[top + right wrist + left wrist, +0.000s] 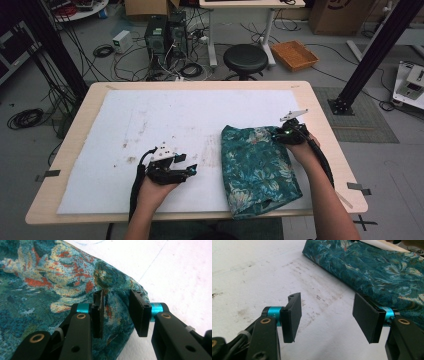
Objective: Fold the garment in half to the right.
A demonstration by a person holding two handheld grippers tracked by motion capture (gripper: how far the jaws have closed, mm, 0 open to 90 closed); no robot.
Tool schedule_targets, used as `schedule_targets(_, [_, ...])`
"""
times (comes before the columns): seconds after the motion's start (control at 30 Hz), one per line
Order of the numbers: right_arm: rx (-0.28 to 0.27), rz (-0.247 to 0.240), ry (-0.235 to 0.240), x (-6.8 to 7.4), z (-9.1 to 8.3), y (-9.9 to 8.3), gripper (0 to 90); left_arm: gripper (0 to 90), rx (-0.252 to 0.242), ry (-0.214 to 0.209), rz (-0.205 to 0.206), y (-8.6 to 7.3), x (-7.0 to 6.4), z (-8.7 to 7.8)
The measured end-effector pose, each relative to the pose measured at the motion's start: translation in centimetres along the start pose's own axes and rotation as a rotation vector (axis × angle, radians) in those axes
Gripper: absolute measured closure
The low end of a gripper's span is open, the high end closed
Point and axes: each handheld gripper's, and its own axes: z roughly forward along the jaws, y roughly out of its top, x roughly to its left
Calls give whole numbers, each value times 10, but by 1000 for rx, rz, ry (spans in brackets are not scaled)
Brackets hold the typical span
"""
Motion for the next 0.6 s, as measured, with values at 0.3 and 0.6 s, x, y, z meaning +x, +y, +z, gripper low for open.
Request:
schedule_targets(0.3, [-105, -21, 41, 23, -41, -4, 536, 403, 0, 13, -6, -1, 3, -2])
schedule_targets(0.6, [-113, -21, 118, 55, -79, -46, 501, 403, -1, 11, 2, 0, 0, -2])
